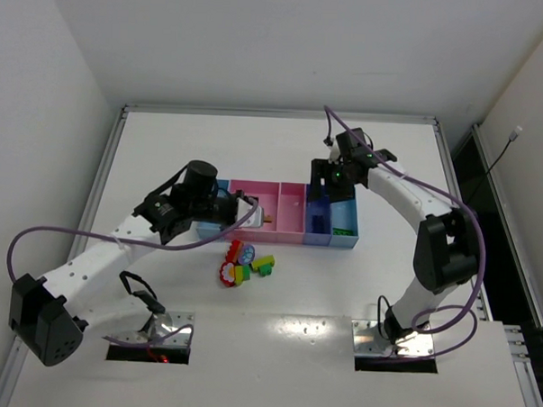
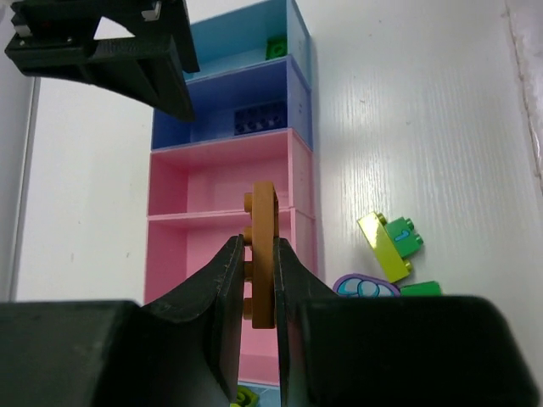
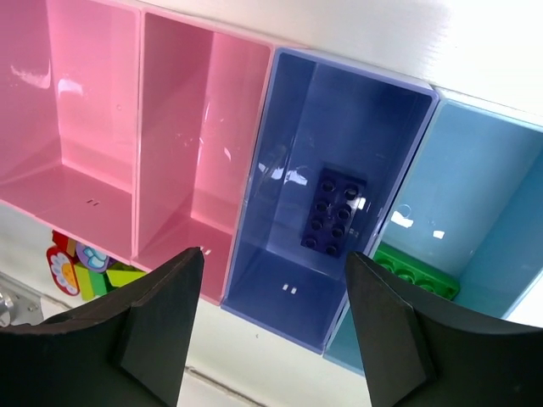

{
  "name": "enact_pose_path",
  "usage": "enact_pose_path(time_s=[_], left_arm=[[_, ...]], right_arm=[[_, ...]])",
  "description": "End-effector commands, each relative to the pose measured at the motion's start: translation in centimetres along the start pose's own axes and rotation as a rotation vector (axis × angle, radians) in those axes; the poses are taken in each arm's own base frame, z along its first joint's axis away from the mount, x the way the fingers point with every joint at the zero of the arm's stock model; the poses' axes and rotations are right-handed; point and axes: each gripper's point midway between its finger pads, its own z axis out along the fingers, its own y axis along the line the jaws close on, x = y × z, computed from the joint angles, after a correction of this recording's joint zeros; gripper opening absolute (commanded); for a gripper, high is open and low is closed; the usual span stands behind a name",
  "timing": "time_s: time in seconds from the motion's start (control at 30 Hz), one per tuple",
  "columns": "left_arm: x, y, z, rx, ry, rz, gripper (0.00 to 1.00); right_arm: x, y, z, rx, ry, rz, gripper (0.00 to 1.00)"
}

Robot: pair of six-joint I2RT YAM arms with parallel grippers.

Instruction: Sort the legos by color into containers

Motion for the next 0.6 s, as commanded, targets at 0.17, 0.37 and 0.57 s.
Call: enact_pose_path(time_s=[0.17,0.37,0.57], left_arm=[[-2.5,3.8,2.3,-0.127,-0.073,-0.222,0.0],[-2.7,7.5,5.0,-0.202,-0.043,-0.525,0.0],[-2.2,9.6,7.6,-0.365,-0.021,-0.923,0.0]], right_arm=[[-4.7,3.0,-4.8,-0.088,-0.263,-0.048,0.7],[-8.3,0.4,-10.8,0.096,-0.54,0.043,0.71],[-10.2,-1.8,-14.0,0.215,-0.649,0.087,0.7]])
